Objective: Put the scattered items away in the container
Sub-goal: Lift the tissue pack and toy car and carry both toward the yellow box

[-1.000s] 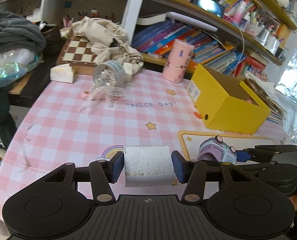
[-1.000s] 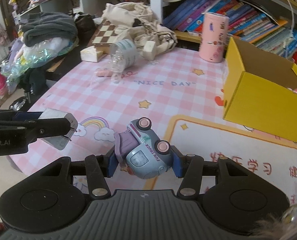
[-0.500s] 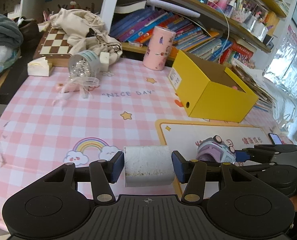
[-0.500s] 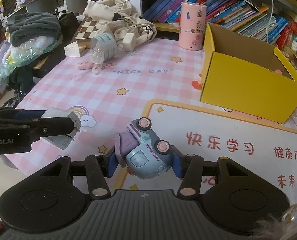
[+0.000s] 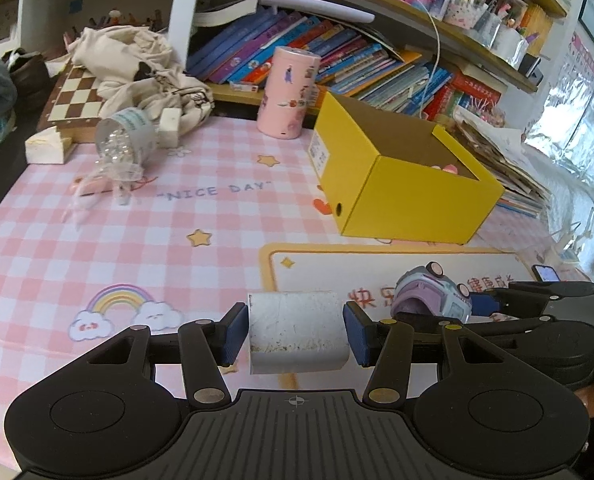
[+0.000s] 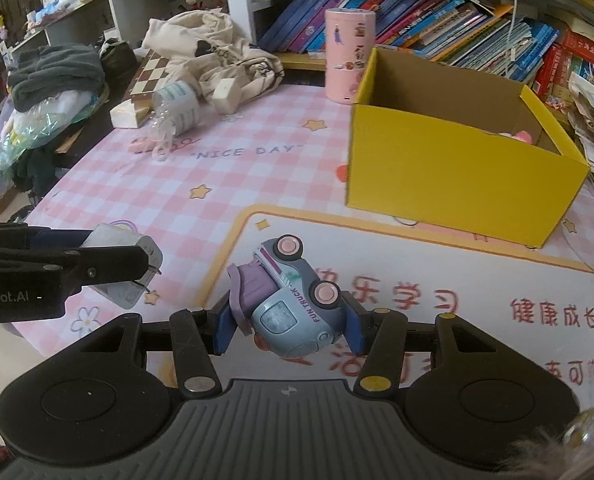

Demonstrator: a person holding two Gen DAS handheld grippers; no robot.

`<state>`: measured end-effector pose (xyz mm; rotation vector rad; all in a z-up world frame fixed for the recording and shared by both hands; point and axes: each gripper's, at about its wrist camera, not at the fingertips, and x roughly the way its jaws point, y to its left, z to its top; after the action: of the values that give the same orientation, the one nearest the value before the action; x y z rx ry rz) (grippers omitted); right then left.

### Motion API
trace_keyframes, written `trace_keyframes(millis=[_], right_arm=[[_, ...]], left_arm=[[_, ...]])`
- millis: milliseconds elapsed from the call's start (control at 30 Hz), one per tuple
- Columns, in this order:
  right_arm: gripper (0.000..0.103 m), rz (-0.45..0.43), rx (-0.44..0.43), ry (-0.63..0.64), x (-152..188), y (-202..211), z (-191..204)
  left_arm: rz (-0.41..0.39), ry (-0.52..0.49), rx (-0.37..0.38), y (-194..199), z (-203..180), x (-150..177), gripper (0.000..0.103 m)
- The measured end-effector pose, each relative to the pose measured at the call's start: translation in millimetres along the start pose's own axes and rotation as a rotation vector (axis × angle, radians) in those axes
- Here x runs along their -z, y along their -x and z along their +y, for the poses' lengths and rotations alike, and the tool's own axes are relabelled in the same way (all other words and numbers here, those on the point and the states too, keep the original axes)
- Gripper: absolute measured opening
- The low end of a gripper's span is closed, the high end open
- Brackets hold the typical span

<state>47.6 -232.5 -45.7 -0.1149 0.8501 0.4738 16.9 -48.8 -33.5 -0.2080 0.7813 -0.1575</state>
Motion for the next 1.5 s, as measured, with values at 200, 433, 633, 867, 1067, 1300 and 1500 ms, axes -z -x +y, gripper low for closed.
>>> trace_keyframes(millis=[200,433,633,867,1067,1300,1500], right_arm=[[0.05,0.0,-0.011,-0.008,-0.9,2.2,-33.1],[0.05,0.013,-0.027,-0.01,-0.6,-0.5,-67.0],[0.05,0.016,-0.033,-0.01,-0.1,0.2,-93.1],[0.05,0.02,-0.026,-0.017,1.0,0.4,-118.8],[0.05,0.024,-0.018,-0.03,3.0,0.5,-138.5],[0.05,0.027,-0.01,-0.064,4.9,0.5,-162.0],[0.05,0.019,0.001,-0.111,5.4,3.8,-183.0]], left_arm=[[0.008,-0.002,-0.012,-13.6,-26.1,-3.9,0.051],[0.021,0.0,-0.025,-29.6,-53.2,-6.6,0.051],[0.026,-0.002,-0.024,-43.8,-73.3,-10.8,0.051],[0.033,-0.009,-0.017,-59.4,-94.6,-15.5,0.051],[0.045,-0.019,-0.008,-71.4,-110.5,-18.6,0.051],[0.054,-0.042,0.01,-82.2,-128.4,-22.2,0.05],[0.058,-0.058,0.014,-88.2,-140.4,-26.4,0.05]])
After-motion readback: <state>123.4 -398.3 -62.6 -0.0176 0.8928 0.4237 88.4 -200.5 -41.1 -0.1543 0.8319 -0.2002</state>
